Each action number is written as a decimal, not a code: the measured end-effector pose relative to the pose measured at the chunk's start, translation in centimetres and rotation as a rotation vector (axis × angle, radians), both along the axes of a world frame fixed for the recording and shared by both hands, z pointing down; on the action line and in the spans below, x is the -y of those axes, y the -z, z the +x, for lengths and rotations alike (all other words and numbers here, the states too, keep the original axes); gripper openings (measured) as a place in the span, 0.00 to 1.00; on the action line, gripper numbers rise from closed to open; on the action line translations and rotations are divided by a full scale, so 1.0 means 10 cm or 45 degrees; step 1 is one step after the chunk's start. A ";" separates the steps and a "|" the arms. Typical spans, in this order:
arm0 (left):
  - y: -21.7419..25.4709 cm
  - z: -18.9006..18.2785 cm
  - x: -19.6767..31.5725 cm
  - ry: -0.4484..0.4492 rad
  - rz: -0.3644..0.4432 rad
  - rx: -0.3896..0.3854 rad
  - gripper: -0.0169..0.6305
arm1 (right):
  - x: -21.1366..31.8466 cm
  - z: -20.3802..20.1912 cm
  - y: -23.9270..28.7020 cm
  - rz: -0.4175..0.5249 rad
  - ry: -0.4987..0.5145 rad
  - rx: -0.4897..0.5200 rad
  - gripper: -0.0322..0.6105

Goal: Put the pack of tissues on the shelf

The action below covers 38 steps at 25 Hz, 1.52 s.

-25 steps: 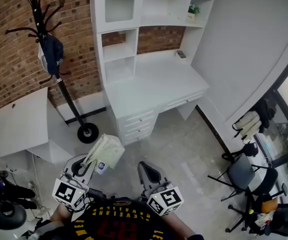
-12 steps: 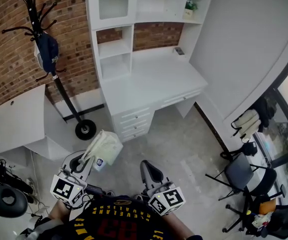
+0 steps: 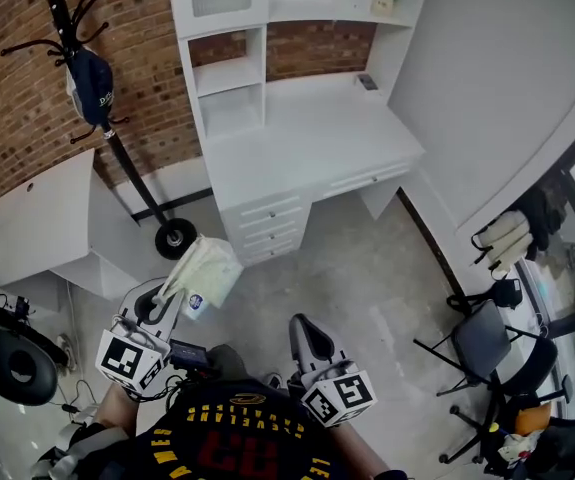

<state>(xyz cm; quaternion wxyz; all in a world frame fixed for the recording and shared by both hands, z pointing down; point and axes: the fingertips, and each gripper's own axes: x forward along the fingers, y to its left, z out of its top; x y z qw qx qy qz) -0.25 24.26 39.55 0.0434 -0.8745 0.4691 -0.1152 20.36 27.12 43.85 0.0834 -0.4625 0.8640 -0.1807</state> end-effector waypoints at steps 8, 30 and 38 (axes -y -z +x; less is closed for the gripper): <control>-0.09 -0.26 0.75 0.046 0.007 -0.012 0.11 | 0.61 -0.02 -0.12 -0.035 -0.039 -0.020 0.06; -0.22 -1.11 3.11 -0.116 0.002 0.006 0.11 | 2.65 -0.96 -0.19 -0.120 -0.168 -0.109 0.06; -0.26 -1.15 3.65 -0.109 0.025 -0.006 0.11 | 3.07 -0.99 -0.34 -0.156 -0.154 -0.086 0.06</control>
